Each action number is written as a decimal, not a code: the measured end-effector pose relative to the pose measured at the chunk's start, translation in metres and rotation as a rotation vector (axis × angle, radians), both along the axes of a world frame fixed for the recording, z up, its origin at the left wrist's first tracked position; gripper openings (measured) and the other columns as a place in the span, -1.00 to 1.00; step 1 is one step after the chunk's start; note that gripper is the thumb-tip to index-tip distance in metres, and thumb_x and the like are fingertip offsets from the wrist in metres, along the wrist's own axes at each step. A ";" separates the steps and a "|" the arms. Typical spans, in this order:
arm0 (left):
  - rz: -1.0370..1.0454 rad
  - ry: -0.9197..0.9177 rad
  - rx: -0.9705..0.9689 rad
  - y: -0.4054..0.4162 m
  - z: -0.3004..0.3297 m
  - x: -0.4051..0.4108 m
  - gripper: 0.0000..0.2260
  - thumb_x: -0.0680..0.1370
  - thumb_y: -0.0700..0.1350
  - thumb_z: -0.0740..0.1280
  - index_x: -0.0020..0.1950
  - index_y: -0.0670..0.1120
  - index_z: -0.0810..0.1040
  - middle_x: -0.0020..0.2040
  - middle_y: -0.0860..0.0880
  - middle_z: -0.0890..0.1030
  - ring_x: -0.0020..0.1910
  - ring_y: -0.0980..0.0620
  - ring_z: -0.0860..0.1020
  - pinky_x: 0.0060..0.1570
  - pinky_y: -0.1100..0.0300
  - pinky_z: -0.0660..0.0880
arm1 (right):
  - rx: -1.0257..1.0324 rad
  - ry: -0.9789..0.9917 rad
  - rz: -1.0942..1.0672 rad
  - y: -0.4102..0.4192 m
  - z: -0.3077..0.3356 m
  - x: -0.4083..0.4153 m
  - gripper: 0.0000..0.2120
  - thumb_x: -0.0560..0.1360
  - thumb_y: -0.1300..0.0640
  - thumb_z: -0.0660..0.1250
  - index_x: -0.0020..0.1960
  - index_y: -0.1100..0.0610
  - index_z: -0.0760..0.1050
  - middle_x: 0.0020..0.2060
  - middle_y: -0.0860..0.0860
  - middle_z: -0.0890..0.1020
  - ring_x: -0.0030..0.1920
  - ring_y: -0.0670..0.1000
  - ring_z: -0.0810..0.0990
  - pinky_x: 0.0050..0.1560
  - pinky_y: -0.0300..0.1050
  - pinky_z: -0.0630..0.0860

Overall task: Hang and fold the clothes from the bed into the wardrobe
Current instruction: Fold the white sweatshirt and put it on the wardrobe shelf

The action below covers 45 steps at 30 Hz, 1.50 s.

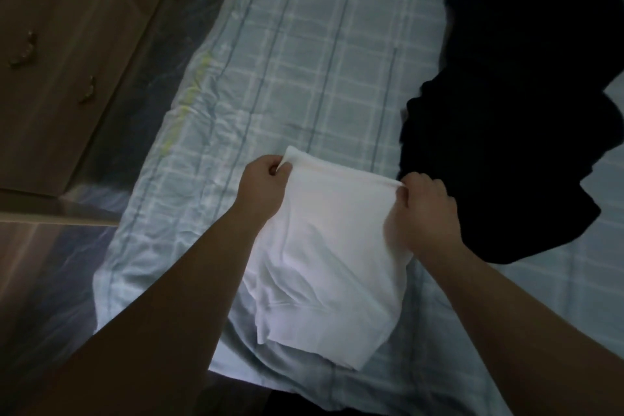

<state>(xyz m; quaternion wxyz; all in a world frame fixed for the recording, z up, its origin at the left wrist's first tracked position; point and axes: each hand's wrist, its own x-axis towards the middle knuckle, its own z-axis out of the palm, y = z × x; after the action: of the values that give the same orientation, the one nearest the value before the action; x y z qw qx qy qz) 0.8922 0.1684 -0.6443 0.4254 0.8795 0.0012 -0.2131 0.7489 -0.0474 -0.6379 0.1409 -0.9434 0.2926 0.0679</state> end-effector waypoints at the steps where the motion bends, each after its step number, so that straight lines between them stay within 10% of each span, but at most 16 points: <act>1: -0.029 -0.019 0.001 -0.004 0.000 0.002 -0.85 0.61 -0.12 0.30 0.08 -0.14 0.62 -0.15 0.03 0.59 -0.16 0.05 0.55 -0.29 0.42 0.34 | -0.005 -0.042 -0.025 -0.003 0.000 -0.003 -0.88 0.59 0.12 0.17 0.00 0.15 0.44 -0.06 0.16 0.52 0.03 0.25 0.46 -0.02 0.16 0.38; 8: -0.077 -0.029 0.157 -0.024 -0.023 -0.001 -0.77 0.60 -0.05 0.33 0.16 -0.17 0.53 -0.06 -0.06 0.55 0.01 -0.11 0.56 -0.13 0.30 0.28 | -0.048 -0.018 -0.105 -0.007 -0.023 -0.011 -0.78 0.59 0.06 0.20 0.16 0.14 0.48 0.12 0.16 0.52 0.13 0.23 0.43 0.10 0.15 0.36; 11: -0.163 -0.473 0.260 -0.021 -0.014 -0.014 -0.65 0.58 -0.09 0.31 0.33 -0.20 0.44 0.24 -0.21 0.49 0.24 -0.17 0.46 0.24 0.09 0.38 | -0.070 -0.308 -0.103 0.002 -0.008 -0.013 -0.64 0.55 0.07 0.22 0.30 0.15 0.46 0.29 0.13 0.49 0.32 0.18 0.40 0.30 0.17 0.32; 14: -0.677 -0.795 0.242 -0.022 -0.009 -0.034 -0.58 0.60 -0.11 0.20 0.47 -0.15 0.40 0.47 -0.19 0.39 0.50 -0.18 0.28 0.48 -0.06 0.20 | -0.024 -0.383 0.165 0.031 0.000 -0.025 -0.55 0.58 0.09 0.18 0.43 0.20 0.39 0.43 0.16 0.41 0.48 0.18 0.30 0.48 0.24 0.18; 20: -0.999 -0.622 0.508 -0.001 -0.049 -0.035 -0.49 0.66 0.18 0.00 0.61 0.10 0.10 0.61 -0.11 0.13 0.60 -0.10 0.05 0.47 -0.20 0.14 | -0.053 0.039 0.373 0.022 -0.045 -0.048 -0.40 0.63 -0.12 0.03 0.61 0.09 0.12 0.57 0.13 0.21 0.58 0.14 0.11 0.57 0.15 -0.04; 45: -1.172 -0.603 0.326 0.096 -0.039 -0.119 -0.54 0.70 0.01 0.07 0.59 -0.06 0.19 0.60 -0.10 0.14 0.60 -0.08 0.06 0.51 -0.13 0.14 | 0.253 -0.075 0.780 0.089 -0.034 -0.144 -0.43 0.61 -0.06 0.16 0.56 0.13 0.25 0.56 0.09 0.26 0.57 0.12 0.16 0.53 0.24 0.08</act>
<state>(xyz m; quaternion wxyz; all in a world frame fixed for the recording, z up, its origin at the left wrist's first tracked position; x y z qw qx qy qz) 0.7736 0.2649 -0.6835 0.0831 0.8088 -0.5623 -0.1508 0.6045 0.0412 -0.6719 0.2300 -0.9606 -0.1027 0.1171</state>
